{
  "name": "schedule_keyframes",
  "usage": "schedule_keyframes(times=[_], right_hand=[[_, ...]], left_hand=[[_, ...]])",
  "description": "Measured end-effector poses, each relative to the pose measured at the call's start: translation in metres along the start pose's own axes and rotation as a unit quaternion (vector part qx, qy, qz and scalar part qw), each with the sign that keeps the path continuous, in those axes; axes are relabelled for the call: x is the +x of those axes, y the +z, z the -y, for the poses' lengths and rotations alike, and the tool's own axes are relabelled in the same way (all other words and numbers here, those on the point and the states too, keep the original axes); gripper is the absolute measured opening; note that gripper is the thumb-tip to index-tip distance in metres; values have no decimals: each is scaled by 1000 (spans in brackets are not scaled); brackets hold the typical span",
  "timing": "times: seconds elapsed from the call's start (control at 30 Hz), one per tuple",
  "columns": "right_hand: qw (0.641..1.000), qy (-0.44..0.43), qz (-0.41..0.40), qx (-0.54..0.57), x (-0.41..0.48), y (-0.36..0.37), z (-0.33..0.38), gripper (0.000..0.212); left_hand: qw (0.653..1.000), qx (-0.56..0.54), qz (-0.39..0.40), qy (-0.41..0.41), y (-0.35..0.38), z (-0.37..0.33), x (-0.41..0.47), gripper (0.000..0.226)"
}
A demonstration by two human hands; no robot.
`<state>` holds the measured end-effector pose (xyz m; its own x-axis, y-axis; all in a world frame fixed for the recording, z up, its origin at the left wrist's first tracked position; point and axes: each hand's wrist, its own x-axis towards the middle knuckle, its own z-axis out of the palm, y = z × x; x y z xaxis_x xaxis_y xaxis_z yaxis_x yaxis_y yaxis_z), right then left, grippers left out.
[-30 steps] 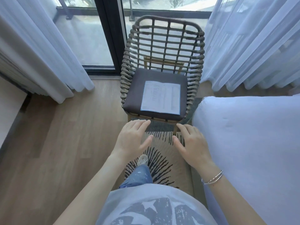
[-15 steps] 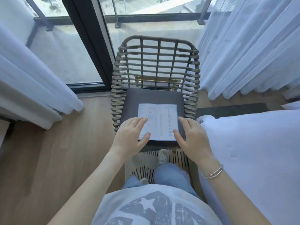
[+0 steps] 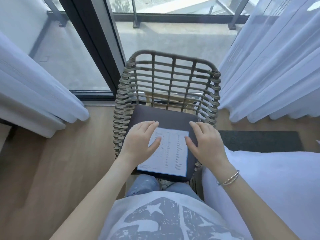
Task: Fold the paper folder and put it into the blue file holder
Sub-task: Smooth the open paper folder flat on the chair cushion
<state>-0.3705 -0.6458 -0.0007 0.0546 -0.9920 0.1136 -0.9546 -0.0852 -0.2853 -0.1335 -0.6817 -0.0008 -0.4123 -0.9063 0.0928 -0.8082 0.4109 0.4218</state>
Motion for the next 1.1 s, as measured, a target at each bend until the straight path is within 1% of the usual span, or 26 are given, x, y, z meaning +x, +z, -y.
schedule_keyframes(times=[0.13, 0.33, 0.5, 0.67, 0.73, 0.9, 1.0, 1.1], right_hand=[[1000, -1, -16, 21, 24, 4, -7, 50], [998, 35, 4, 49, 28, 36, -12, 43], [998, 50, 5, 49, 31, 90, -33, 43], [995, 80, 34, 58, 36, 180, -54, 46], [994, 84, 35, 65, 37, 224, -63, 48], [990, 88, 67, 83, 27, 338, -90, 55], [989, 80, 102, 65, 14, 398, -104, 57], [988, 71, 132, 26, -5, 448, -115, 59]], left_hand=[[1000, -7, -1, 11, 1, 3, 30, 45], [999, -7, 53, 5, 23, 26, 35, 46], [998, -21, 59, 3, 66, 57, 41, 48], [997, -28, 74, -1, 150, 98, 52, 49], [997, -27, 77, 3, 193, 116, 57, 51], [996, -17, 91, -6, 308, 159, 53, 57], [992, 10, 120, -24, 371, 181, 41, 63], [986, 55, 156, -12, 423, 198, 23, 65]])
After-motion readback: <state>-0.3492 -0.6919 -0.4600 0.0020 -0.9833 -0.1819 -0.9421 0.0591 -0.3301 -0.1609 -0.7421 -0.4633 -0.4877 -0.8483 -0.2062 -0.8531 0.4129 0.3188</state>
